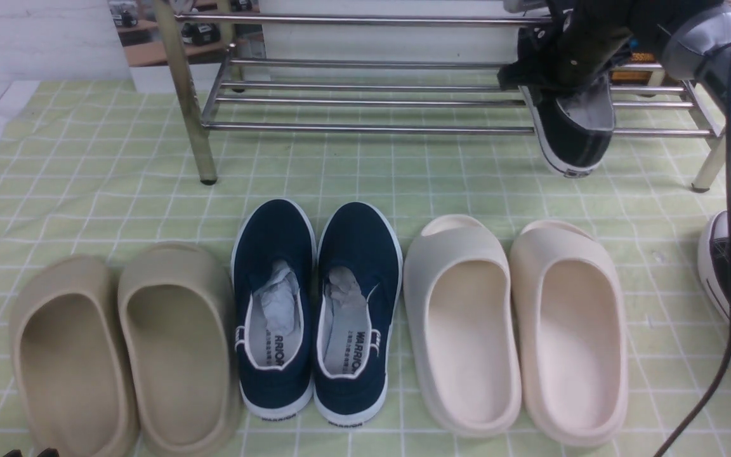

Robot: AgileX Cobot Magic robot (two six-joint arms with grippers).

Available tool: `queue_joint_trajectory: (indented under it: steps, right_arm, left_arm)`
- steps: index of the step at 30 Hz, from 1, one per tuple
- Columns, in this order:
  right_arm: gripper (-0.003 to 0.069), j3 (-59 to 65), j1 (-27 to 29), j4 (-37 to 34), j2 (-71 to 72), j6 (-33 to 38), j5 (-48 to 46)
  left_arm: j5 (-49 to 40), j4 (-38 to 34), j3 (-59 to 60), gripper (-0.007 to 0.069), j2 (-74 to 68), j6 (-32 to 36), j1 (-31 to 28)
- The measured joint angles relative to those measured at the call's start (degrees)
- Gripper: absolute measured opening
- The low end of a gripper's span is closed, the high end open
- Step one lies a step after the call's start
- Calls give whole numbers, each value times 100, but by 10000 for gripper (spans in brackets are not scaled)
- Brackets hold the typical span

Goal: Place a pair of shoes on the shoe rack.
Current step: Use the right arm to put a shoe into the shoe rack, then use the right arm to grab the shoe closest to it

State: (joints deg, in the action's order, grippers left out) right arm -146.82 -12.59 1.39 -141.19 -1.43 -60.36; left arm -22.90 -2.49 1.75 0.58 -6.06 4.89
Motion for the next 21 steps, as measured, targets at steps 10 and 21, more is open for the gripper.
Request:
queue_joint_trajectory:
  steps: [10, 21]
  right_arm:
    - [663, 972, 58, -278, 903, 22, 33]
    - [567, 3011, 373, 203, 3831, -314, -1010]
  left_arm:
    - [0, 0, 0, 239, 0, 0, 0]
    - [0, 0, 0, 239, 0, 0, 0]
